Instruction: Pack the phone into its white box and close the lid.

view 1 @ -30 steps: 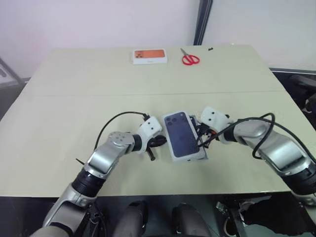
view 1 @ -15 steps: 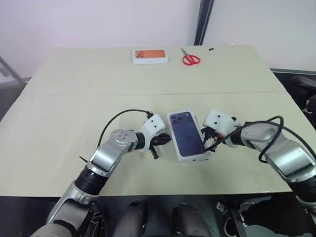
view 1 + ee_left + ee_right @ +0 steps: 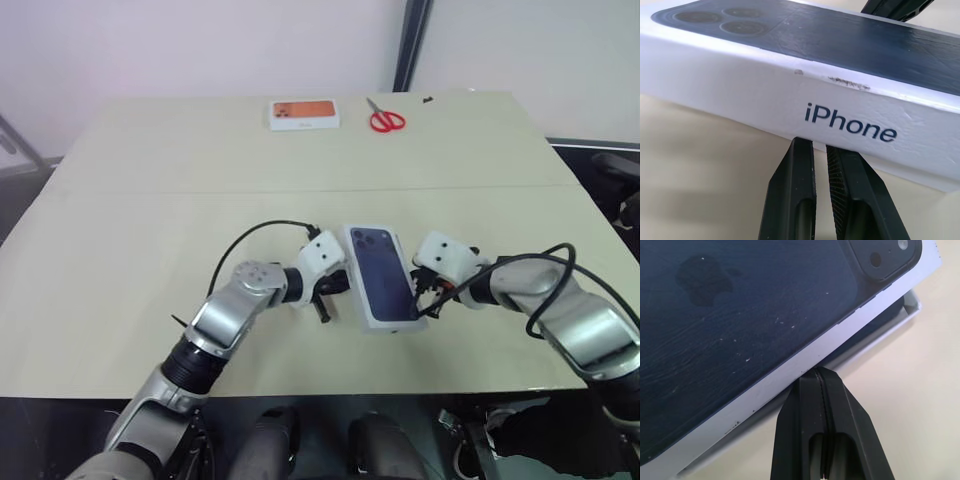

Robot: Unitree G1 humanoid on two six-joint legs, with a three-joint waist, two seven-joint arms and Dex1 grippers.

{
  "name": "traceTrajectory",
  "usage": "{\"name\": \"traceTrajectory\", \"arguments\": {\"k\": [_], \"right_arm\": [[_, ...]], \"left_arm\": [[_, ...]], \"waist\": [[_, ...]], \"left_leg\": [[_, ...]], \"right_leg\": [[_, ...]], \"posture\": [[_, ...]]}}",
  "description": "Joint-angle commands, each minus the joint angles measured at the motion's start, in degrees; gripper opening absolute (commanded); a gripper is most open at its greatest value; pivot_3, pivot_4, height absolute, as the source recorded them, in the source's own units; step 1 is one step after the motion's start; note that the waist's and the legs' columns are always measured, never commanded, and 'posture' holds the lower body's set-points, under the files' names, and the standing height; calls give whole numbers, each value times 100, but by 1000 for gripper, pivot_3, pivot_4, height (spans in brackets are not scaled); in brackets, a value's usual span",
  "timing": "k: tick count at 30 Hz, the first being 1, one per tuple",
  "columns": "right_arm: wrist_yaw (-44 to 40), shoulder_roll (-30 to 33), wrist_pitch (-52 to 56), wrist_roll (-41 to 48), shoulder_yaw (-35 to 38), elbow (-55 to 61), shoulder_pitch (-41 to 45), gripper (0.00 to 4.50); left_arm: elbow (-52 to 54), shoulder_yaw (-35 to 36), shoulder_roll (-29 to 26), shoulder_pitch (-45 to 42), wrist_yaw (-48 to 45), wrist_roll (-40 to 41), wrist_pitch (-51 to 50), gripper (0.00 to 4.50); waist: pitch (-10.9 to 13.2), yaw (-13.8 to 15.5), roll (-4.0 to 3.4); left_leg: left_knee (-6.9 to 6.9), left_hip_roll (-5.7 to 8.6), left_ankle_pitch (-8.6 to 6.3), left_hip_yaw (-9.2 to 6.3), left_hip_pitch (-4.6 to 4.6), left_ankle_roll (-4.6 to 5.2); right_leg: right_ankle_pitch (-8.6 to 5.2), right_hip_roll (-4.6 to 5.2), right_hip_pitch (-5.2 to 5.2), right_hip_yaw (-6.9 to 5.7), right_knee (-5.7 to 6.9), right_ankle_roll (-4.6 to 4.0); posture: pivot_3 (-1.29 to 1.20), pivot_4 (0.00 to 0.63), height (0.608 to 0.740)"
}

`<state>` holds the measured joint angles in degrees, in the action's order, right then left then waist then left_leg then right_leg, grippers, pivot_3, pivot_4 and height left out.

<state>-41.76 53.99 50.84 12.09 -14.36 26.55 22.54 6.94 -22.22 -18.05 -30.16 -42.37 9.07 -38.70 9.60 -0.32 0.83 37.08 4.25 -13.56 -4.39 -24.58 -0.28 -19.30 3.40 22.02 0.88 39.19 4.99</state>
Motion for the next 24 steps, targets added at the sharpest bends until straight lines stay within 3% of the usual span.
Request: {"name": "traceTrajectory", "arguments": {"k": [1, 16, 24], "right_arm": [[-2, -10, -25, -51, 185, 187, 3, 5], [100, -107, -21, -170, 343, -25, 260, 5], [93, -144, -104, -283, 317, -217, 329, 5]], "left_arm": [[40, -48, 18, -128, -15, -83, 156, 497], [501, 392, -404, 138, -109, 190, -277, 497], [393, 452, -161, 48, 17, 345, -320, 497]], "waist": [[0, 0, 0], [0, -14, 0], [0, -13, 0]], "left_leg": [[0, 0, 0, 0, 0, 0], [-1, 0, 1, 0, 0, -1], [1, 1, 1, 0, 0, -2]], "right_leg": [[0, 0, 0, 0, 0, 0], [0, 0, 3, 0, 2, 0], [0, 0, 1, 0, 2, 0]], "posture": [[0, 150, 740], [0, 150, 740], [0, 150, 740]]}}
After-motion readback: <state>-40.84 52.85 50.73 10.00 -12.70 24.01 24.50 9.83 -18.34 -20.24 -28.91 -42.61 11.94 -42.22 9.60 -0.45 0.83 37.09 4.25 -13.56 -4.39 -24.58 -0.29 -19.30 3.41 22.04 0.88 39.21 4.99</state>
